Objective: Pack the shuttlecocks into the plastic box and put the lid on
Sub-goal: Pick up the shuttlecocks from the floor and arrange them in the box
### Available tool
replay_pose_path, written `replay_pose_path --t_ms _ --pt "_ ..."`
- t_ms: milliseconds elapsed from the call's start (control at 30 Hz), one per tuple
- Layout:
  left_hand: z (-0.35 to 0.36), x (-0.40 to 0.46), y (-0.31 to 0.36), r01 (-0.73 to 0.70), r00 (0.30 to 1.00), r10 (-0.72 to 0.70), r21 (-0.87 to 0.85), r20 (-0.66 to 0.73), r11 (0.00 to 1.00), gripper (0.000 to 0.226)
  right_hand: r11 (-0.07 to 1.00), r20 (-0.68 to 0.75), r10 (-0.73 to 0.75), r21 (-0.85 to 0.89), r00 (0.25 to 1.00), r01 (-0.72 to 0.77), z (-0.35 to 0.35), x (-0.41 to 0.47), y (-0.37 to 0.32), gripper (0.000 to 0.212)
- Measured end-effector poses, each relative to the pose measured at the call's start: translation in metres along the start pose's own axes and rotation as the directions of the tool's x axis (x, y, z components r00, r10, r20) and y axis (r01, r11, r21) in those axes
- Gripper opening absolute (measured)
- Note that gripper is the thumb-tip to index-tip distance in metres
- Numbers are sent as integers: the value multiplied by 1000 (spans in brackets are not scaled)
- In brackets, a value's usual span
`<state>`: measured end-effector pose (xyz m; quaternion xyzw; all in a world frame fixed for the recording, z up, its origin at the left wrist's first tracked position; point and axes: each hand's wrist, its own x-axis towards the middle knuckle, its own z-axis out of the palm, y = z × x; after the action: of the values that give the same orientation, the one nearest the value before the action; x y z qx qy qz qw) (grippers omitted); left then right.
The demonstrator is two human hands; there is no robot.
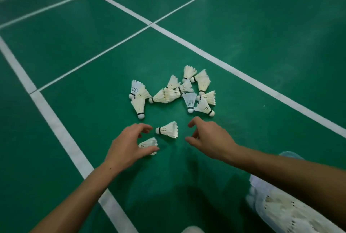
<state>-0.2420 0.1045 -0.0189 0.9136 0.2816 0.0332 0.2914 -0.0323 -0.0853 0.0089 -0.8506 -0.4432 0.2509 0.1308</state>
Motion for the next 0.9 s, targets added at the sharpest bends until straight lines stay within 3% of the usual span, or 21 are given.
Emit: replay_pose_path --t_ms 167,467,633,767,900 --pt "9 10 -31 6 989 -28 150 145 989 89 996 -24 44 74 999 -42 44 43 -22 56" --pt "27 39 -40 23 975 -66 198 214 980 78 979 -88 50 203 995 -31 71 79 -28 53" --pt "11 64 -53 76 994 -87 144 71 987 60 968 -119 60 251 991 -29 58 85 -16 47" --pt "-5 100 -52 110 993 -92 269 -77 957 65 966 -124 63 259 990 -29 39 75 2 44" --pt "-10 129 -49 232 968 -248 251 33 940 75 965 -151 23 261 988 17 22 56 19 44"
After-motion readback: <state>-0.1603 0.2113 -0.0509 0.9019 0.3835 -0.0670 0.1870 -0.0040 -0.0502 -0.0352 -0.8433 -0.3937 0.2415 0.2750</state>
